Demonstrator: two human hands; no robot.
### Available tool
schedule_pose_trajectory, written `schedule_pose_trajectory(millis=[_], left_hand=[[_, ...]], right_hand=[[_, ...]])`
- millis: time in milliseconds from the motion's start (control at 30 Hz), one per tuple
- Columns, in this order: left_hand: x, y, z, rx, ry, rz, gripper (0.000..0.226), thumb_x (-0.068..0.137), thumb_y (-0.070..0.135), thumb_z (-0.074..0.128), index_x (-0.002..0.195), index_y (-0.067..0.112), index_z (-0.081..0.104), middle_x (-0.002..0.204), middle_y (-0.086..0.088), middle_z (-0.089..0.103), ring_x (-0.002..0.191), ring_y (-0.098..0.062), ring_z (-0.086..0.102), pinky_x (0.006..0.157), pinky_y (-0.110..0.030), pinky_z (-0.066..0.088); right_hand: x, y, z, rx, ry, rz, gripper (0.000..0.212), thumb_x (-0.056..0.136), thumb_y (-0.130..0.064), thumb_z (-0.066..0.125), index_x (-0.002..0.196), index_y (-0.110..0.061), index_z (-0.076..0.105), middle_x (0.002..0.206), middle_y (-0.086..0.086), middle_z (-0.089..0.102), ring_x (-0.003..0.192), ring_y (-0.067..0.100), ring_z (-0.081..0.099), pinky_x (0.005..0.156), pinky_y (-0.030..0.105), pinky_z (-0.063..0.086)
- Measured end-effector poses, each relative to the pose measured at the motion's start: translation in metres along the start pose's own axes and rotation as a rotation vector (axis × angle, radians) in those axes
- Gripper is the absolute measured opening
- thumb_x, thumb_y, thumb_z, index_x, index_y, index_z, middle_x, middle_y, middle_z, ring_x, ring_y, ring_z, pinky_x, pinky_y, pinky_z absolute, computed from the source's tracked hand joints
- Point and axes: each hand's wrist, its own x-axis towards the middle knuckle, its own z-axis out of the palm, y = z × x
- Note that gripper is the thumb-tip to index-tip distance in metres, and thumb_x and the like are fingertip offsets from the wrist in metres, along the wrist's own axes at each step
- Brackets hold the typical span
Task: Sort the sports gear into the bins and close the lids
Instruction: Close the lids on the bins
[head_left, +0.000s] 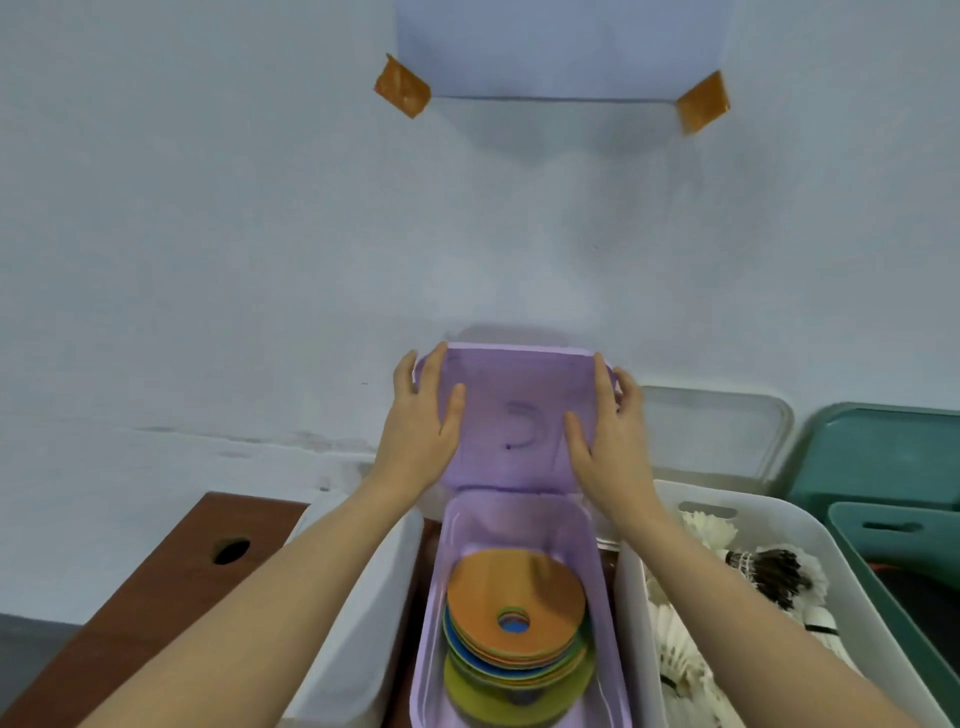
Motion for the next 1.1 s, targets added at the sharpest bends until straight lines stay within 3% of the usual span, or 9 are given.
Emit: schedule_pose_trajectory(millis=[67,200,300,367,500,700,800,900,1100], left_hand=[[-0.014,0.007,-0.011,-0.004,0.001,0.019,0.047,0.098,0.036,0.037,0.142,0.022,0.030,0.151,-0.008,0.016,0.121,-0.027,0.046,0.089,-0.024,0.037],[-0.051,0.006,-0.024,-0.062,-0.007,0.044,0.048,0.093,0.039,0.036,0.133,0.013,0.039,0.139,-0.008,0.036,0.120,-0.022,0.045,0.093,-0.020,0.033],[-0.082,-0.003,-0.027,-0.068,-0.060,0.033,0.040,0.098,0.031,0.039,0.136,0.018,0.038,0.135,-0.005,0.038,0.118,-0.018,0.045,0.095,-0.019,0.032],[-0.100,-0.012,-0.030,-0.034,-0.128,0.028,0.040,0.099,0.027,0.038,0.138,0.020,0.038,0.135,-0.005,0.039,0.119,-0.018,0.046,0.093,-0.019,0.033],[-0.131,-0.026,-0.033,0.007,-0.249,0.063,0.037,0.097,0.023,0.045,0.133,0.013,0.047,0.135,-0.006,0.045,0.122,-0.022,0.046,0.096,-0.019,0.031],[-0.188,-0.045,-0.028,0.090,-0.433,0.072,0.045,0.094,0.033,0.051,0.134,0.012,0.047,0.147,-0.006,0.036,0.132,-0.020,0.038,0.104,-0.021,0.026],[-0.213,-0.054,-0.024,0.158,-0.494,0.125,0.052,0.089,0.041,0.054,0.128,0.006,0.053,0.140,-0.014,0.046,0.124,-0.030,0.049,0.104,-0.038,0.036],[-0.232,-0.060,-0.020,0.216,-0.527,0.171,0.044,0.086,0.026,0.066,0.121,0.002,0.058,0.132,-0.018,0.053,0.115,-0.033,0.056,0.102,-0.044,0.039],[-0.243,-0.072,-0.009,0.345,-0.591,0.234,0.042,0.076,0.023,0.076,0.111,0.002,0.062,0.121,-0.020,0.060,0.099,-0.040,0.062,0.085,-0.051,0.052]], right_hand=[[-0.012,-0.008,-0.012,-0.008,0.005,-0.007,0.066,0.088,-0.032,0.048,0.147,-0.015,0.025,0.136,0.023,0.032,0.117,0.039,0.046,0.099,0.045,0.042],[-0.053,-0.023,-0.028,-0.068,-0.023,0.004,0.064,0.089,-0.051,0.034,0.144,-0.020,0.033,0.136,0.021,0.037,0.116,0.038,0.049,0.093,0.048,0.046],[-0.083,-0.029,-0.036,-0.162,-0.085,0.045,0.063,0.088,-0.058,0.025,0.142,-0.027,0.037,0.139,0.012,0.042,0.120,0.030,0.049,0.092,0.044,0.037],[-0.101,-0.031,-0.040,-0.207,-0.103,0.034,0.058,0.089,-0.055,0.025,0.137,-0.029,0.044,0.130,0.007,0.051,0.112,0.026,0.054,0.089,0.041,0.033],[-0.137,-0.025,-0.043,-0.241,-0.107,0.024,0.047,0.090,-0.045,0.032,0.119,-0.022,0.061,0.113,0.007,0.060,0.096,0.026,0.061,0.084,0.036,0.027],[-0.192,-0.003,-0.052,-0.399,-0.290,-0.075,0.035,0.090,-0.041,0.037,0.116,-0.026,0.055,0.122,0.003,0.061,0.104,0.019,0.062,0.089,0.038,0.023],[-0.216,0.001,-0.056,-0.503,-0.304,-0.160,0.032,0.084,-0.037,0.053,0.112,-0.023,0.058,0.114,0.004,0.064,0.098,0.021,0.065,0.088,0.040,0.023],[-0.235,0.003,-0.054,-0.607,-0.332,-0.242,0.047,0.067,-0.025,0.081,0.110,-0.020,0.062,0.104,0.003,0.065,0.093,0.021,0.065,0.088,0.042,0.025],[-0.249,-0.002,-0.042,-0.664,-0.344,-0.239,0.037,0.060,-0.014,0.082,0.092,-0.016,0.064,0.093,0.000,0.064,0.084,0.022,0.064,0.086,0.038,0.026]])
